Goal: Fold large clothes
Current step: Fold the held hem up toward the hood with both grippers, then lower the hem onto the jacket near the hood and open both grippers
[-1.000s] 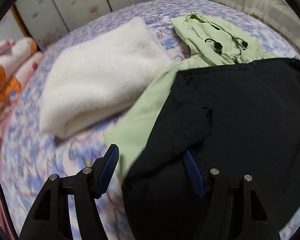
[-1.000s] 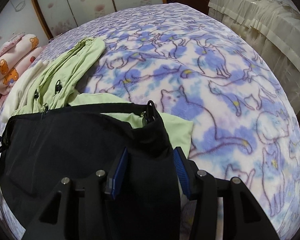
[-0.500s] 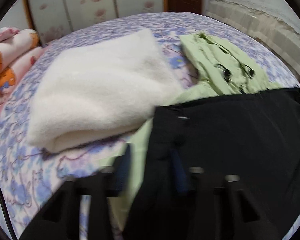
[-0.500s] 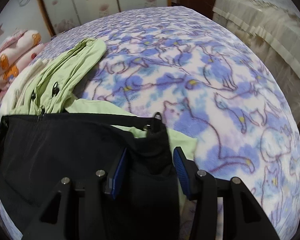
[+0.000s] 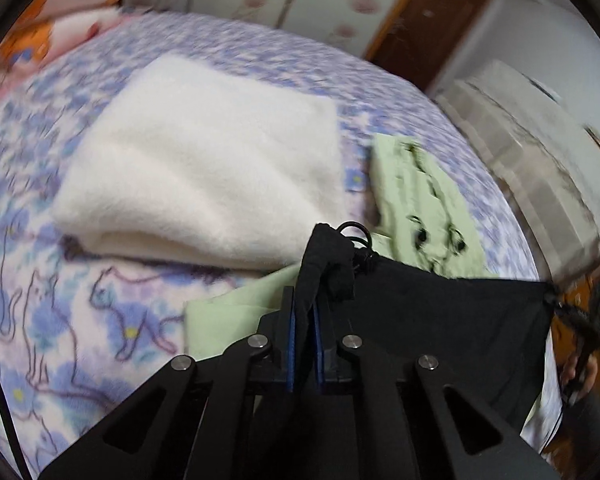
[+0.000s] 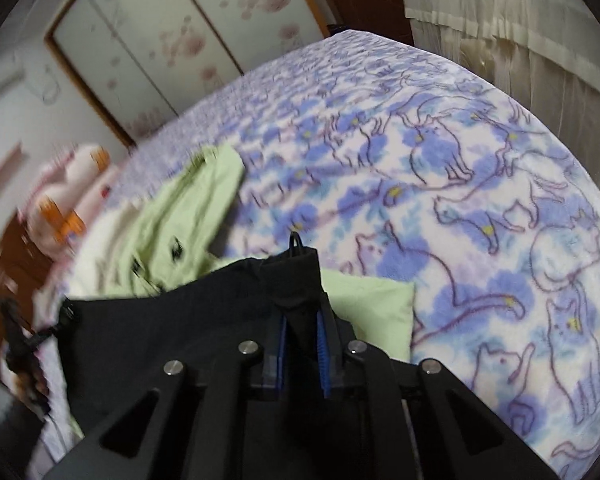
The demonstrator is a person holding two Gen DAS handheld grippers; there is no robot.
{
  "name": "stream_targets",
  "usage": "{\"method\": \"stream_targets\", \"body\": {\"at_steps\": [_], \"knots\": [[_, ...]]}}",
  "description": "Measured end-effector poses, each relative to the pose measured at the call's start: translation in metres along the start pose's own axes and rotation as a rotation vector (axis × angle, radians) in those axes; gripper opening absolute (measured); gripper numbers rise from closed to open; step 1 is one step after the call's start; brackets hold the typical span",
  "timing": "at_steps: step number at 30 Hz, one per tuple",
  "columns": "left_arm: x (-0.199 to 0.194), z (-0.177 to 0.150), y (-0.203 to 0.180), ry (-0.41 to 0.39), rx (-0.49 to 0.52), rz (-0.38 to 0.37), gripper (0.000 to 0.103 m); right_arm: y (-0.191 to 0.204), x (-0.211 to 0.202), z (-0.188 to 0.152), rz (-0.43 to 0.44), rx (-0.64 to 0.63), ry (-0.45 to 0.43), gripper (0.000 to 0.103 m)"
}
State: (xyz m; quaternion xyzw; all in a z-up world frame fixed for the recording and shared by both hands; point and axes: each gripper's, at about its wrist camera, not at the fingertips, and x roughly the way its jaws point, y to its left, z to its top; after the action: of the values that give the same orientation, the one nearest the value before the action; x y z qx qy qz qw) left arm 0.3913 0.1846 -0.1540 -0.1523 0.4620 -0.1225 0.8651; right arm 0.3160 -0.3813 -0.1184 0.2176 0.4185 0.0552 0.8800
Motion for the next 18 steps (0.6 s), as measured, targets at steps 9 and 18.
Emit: {"method": "stream_targets", "body": {"at_steps": [9, 18], "knots": [[0.055, -0.001, 0.034, 0.077, -0.09, 0.118, 0.004, -0.015, 0.09, 0.0, -0.235, 0.003, 0.151, 0.012], [0.049, -0.005, 0.049, 0.002, -0.166, 0.095, 0.004, 0.008, 0.086, -0.001, -0.322, -0.106, 0.084, 0.014]]}}
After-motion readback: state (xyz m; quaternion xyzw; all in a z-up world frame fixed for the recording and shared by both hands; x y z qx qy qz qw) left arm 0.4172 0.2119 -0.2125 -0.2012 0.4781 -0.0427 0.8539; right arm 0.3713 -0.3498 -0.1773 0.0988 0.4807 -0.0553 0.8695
